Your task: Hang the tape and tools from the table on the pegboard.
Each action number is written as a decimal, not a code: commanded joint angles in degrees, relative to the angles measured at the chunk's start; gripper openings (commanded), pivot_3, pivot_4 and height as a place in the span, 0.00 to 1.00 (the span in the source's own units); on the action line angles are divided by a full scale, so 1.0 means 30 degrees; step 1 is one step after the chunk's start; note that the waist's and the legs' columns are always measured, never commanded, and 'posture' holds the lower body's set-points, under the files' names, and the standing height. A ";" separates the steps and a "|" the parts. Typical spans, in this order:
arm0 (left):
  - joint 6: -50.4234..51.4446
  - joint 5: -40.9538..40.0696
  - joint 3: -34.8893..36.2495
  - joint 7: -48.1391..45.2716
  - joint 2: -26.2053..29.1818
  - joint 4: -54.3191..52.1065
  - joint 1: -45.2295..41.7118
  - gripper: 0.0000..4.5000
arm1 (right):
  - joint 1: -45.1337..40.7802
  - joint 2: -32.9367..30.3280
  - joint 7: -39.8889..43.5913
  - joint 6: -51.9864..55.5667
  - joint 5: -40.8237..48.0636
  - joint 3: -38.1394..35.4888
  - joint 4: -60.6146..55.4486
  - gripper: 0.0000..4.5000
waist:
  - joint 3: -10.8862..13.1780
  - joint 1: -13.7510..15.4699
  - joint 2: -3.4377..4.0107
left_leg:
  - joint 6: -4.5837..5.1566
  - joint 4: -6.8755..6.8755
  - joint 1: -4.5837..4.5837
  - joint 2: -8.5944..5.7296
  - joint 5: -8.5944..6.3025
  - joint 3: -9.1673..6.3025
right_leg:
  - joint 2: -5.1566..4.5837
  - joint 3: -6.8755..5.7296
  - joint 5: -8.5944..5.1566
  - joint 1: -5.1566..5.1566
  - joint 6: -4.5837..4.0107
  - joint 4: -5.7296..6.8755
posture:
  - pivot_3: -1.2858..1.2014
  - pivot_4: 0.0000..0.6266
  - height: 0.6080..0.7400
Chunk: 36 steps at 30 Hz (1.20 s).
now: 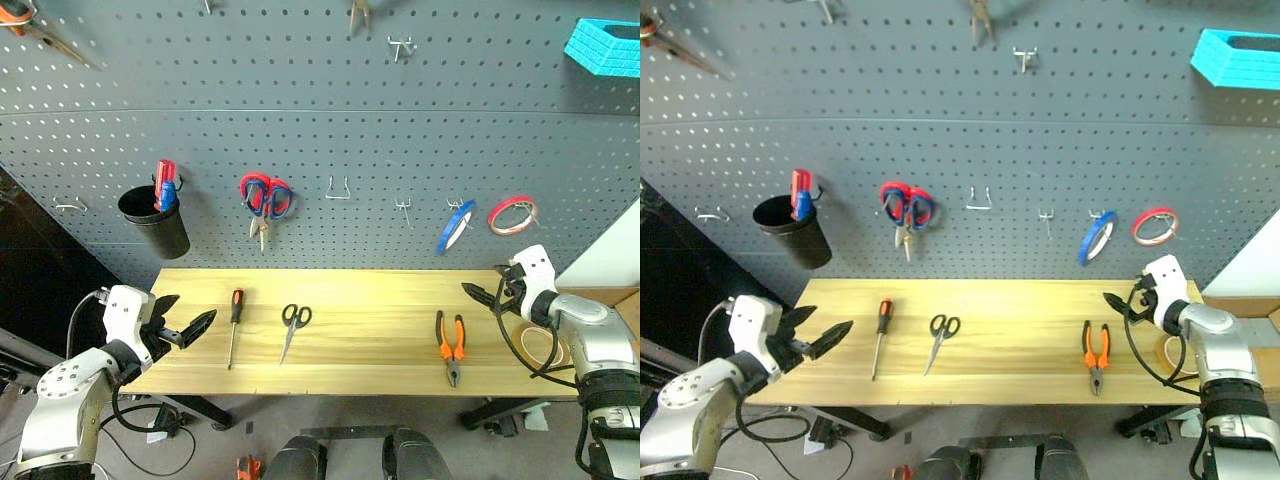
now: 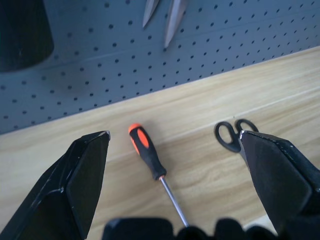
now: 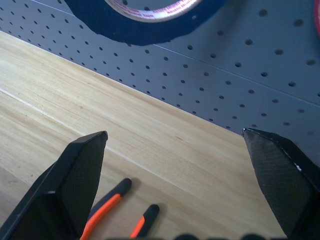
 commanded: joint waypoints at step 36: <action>0.0651 0.2809 -0.9538 -0.1943 -0.2216 -0.3516 -0.2865 0.99 | 0.0928 -0.1866 -0.3415 0.8902 -0.0171 -0.1395 -0.0803 1.00 | 0.1208 0.0041 0.0009 | 0.0098 0.0037 -0.0212 -0.0018 0.0016 0.0119 | -0.0076 0.0051 0.0041 -0.0163 -0.0021 -0.0030 | 0.47 0.39 1.00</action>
